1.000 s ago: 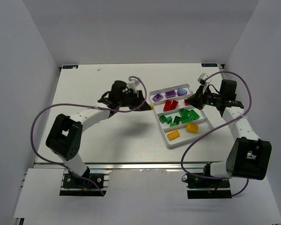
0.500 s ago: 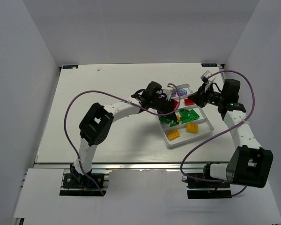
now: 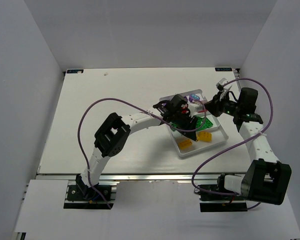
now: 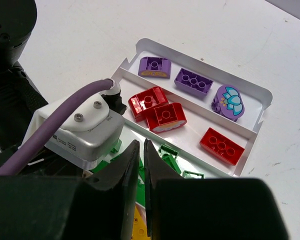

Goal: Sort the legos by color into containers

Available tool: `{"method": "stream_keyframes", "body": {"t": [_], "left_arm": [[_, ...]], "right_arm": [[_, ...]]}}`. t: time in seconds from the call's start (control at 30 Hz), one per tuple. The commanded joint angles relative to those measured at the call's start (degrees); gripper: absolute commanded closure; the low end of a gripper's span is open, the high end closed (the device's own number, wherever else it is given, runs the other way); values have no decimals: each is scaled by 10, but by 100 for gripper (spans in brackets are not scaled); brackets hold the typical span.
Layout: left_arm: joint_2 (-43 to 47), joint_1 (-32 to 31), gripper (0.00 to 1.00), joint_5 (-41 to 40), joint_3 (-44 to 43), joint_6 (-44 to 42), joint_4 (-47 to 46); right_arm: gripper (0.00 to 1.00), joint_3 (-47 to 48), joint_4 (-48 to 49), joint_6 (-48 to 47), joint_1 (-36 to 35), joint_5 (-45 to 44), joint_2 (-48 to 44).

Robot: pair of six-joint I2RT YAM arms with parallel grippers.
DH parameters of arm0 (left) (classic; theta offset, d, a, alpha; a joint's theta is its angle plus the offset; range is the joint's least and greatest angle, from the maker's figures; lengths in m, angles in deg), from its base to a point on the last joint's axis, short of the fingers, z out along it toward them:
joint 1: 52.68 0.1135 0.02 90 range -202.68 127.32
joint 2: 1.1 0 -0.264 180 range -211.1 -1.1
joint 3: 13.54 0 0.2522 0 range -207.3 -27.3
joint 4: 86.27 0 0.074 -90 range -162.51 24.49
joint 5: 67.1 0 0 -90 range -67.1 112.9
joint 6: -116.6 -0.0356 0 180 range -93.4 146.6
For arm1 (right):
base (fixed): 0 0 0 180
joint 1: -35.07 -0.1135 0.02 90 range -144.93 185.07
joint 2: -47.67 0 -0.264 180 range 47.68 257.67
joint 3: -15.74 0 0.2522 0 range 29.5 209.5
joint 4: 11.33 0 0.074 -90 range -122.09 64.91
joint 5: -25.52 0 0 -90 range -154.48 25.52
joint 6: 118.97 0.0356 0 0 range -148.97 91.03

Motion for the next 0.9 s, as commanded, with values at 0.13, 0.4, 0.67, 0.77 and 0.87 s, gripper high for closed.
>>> {"method": "stream_keyframes", "body": {"t": [0.13, 0.4, 0.67, 0.77, 0.87], "left_arm": [[-6, -4, 51, -48, -26, -11, 24], [-1, -4, 39, -68, -37, -6, 29], [34, -1, 39, -99, -20, -3, 25], [74, 10, 39, -129, 23, 8, 16], [139, 25, 39, -176, 90, 18, -10]], "right_arm": [[85, -8, 20, 9, 7, 0, -21], [83, -12, 20, 10, 11, 1, -31], [80, -8, 10, 7, 14, -3, -39], [74, -1, 0, 3, 15, -4, -38], [59, 10, -19, 2, 15, 0, -33]]}}
